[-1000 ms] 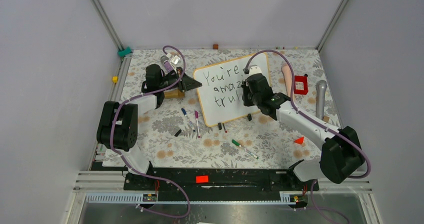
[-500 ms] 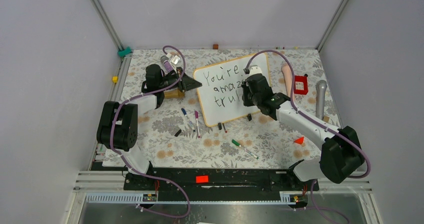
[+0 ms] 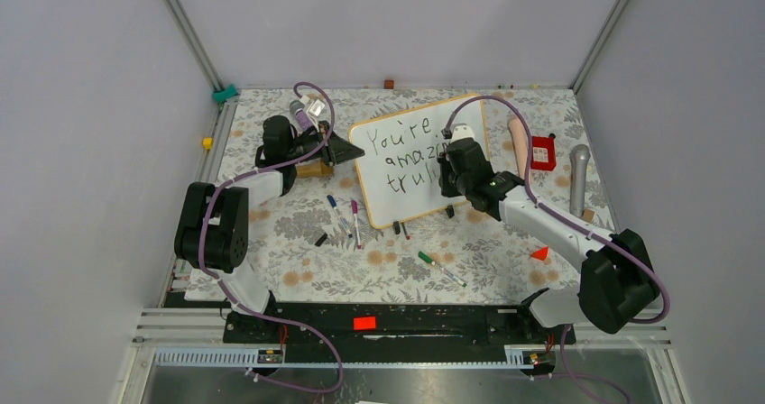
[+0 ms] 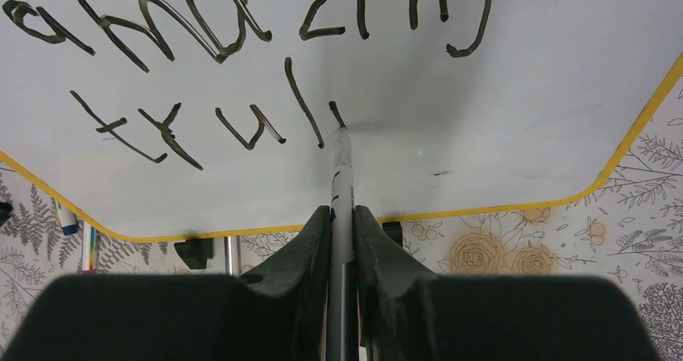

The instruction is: Write a sentence on the whiteboard

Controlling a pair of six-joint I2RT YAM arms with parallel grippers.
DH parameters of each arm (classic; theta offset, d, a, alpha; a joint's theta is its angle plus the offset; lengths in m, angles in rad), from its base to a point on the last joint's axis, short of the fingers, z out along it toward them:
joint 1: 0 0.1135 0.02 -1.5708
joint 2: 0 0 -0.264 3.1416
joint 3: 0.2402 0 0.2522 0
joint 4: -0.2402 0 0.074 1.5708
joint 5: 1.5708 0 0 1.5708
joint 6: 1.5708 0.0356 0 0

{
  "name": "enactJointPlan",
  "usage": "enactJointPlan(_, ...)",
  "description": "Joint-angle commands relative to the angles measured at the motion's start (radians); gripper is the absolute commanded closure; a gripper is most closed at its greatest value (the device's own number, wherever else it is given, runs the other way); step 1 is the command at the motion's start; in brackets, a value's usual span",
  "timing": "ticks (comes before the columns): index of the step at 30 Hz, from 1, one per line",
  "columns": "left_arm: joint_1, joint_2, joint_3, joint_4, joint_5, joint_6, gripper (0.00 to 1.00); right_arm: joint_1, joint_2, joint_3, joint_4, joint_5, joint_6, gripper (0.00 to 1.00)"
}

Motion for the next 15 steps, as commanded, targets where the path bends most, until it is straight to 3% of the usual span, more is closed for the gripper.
enactJointPlan(1, 0.0, -0.004, 0.035, 0.033, 0.028, 0.076, 1.0, -0.015, -0.007, 0.008, -0.005, 0.063, 0.003, 1.0)
enactJointPlan(15, 0.0, -0.007, 0.032, 0.032, 0.028, 0.079, 1.0, -0.042, 0.051, 0.124, 0.002, 0.039, -0.018, 1.0)
